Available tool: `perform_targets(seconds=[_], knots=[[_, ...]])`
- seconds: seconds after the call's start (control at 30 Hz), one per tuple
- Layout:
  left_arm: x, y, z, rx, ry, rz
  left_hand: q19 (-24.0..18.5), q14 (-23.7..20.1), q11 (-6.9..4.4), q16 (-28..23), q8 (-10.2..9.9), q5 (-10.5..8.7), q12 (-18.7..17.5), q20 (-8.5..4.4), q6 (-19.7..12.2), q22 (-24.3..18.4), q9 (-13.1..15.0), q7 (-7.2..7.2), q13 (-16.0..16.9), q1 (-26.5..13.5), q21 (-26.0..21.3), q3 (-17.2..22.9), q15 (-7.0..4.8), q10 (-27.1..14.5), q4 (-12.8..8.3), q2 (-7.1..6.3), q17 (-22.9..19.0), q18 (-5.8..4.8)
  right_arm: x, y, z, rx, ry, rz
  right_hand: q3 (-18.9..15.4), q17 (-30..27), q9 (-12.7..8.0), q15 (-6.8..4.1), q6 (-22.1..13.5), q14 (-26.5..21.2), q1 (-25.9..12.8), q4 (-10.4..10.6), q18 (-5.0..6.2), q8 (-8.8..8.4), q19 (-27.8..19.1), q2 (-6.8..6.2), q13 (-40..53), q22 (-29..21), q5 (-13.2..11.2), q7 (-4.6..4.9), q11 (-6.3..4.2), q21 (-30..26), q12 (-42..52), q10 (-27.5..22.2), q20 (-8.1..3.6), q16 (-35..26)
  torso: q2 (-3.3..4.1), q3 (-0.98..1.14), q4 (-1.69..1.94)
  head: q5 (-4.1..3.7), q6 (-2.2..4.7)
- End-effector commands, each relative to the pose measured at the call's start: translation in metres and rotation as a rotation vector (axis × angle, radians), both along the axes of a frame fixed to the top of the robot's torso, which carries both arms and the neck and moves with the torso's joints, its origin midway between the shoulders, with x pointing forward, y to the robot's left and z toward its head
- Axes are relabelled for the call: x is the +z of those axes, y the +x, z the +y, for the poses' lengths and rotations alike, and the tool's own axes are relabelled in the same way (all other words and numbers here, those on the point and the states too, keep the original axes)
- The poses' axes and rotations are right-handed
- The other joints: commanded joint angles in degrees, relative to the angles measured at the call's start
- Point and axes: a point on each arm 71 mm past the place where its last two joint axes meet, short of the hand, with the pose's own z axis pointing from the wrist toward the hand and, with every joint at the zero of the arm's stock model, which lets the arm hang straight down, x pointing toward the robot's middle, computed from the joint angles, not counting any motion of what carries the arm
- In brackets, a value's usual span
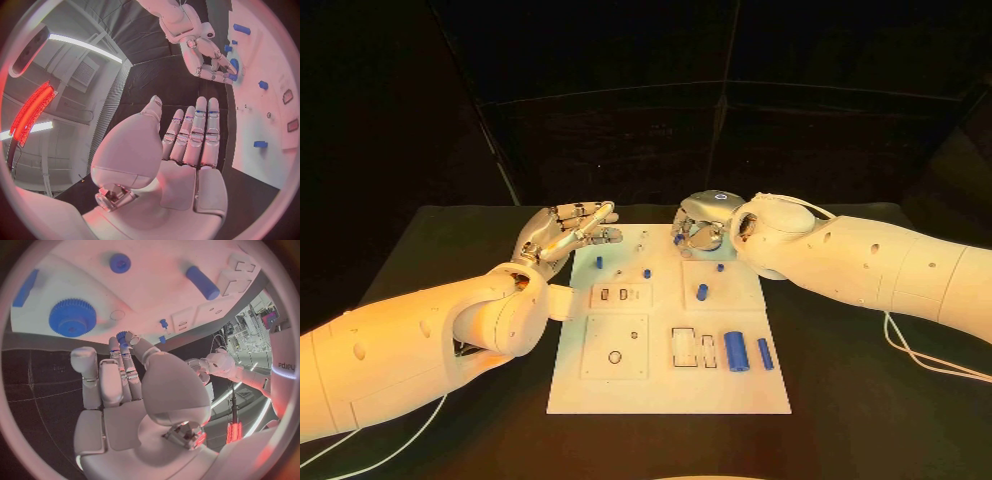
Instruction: Assemble the parts on the task board
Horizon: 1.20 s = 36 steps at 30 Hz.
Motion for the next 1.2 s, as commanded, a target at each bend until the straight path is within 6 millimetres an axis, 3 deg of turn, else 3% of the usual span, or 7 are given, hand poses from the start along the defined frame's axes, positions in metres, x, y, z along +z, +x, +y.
perform_targets(seconds=[0.03,0.2,0.37,0.57,1.2], knots=[[0.002,0.000,-0.002,-0.018,-0.006,-0.010,0.5,0.4,0.13,-0.4,0.1,0.12,-0.4,0.03,0.3,0.0,0.0,1.30,-0.1,0.1,0.3,0.0,0.07,0.3,-0.2,0.36,0.1,0.73,0.009,0.002,0.007,0.002,0.069,-0.072,0.5,0.0,0.0,-0.36,0.3,2.1,-0.1,-0.1,-1.15,-0.07,0.4,-0.18,0.0,0.0,0.2,0.11,-0.09,0.4,-0.1,0.2,-0.17,0.2,0.13,0.07,0.18,0.04,0.10],[0.002,0.000,-0.003,-0.021,-0.007,-0.010,0.5,0.4,0.13,-0.4,0.1,0.12,-0.4,0.03,0.3,0.0,0.0,1.30,-0.1,0.1,0.3,0.0,0.07,0.3,-0.2,0.37,0.1,0.73,0.009,0.008,0.015,-0.003,0.078,-0.090,0.6,0.0,0.0,-0.35,0.2,2.1,-0.1,0.0,-1.17,-0.14,0.4,-0.28,0.0,0.1,0.3,0.14,-0.06,0.5,-0.1,0.1,-0.17,0.2,0.29,-0.01,0.40,0.11,0.08],[0.003,0.000,-0.003,-0.023,-0.008,-0.011,0.5,0.4,0.14,-0.4,0.1,0.12,-0.5,0.03,0.3,0.0,0.0,1.29,-0.1,0.1,0.3,0.0,0.08,0.3,-0.3,0.39,0.1,0.72,0.009,0.012,0.024,0.002,0.081,-0.091,0.8,-0.1,-0.1,-0.30,0.1,2.0,-0.1,0.1,-1.16,-0.29,0.3,-0.57,-0.1,0.1,0.3,0.22,0.02,0.5,-0.3,0.0,-0.15,0.2,0.46,-0.02,0.32,0.21,0.18],[0.004,0.000,-0.004,-0.024,-0.009,-0.013,0.5,0.4,0.14,-0.4,0.1,0.12,-0.5,0.03,0.3,0.0,0.0,1.29,-0.1,0.1,0.3,0.0,0.08,0.3,-0.3,0.39,0.1,0.72,0.007,0.015,0.032,0.006,0.067,-0.070,1.0,-0.1,-0.1,-0.22,-0.1,2.0,-0.3,0.3,-1.17,-0.46,0.2,-0.84,-0.1,0.1,0.3,0.32,0.12,0.6,-0.5,-0.2,-0.10,0.3,0.71,-0.07,0.50,0.16,0.27],[0.007,0.001,-0.006,-0.027,-0.010,-0.018,0.5,0.3,0.14,-0.5,0.0,0.12,-0.6,0.03,0.3,0.0,0.0,1.27,-0.1,0.2,0.2,0.0,0.09,0.3,-0.4,0.42,0.1,0.71,0.003,0.023,0.050,-0.005,0.019,-0.044,1.2,-0.1,-0.1,-0.10,-0.2,2.0,-0.6,0.6,-1.19,-0.68,0.2,-1.30,-0.2,0.2,0.0,0.41,0.25,0.7,-0.8,-0.5,0.00,0.4,0.67,-0.06,0.42,0.57,0.11]])
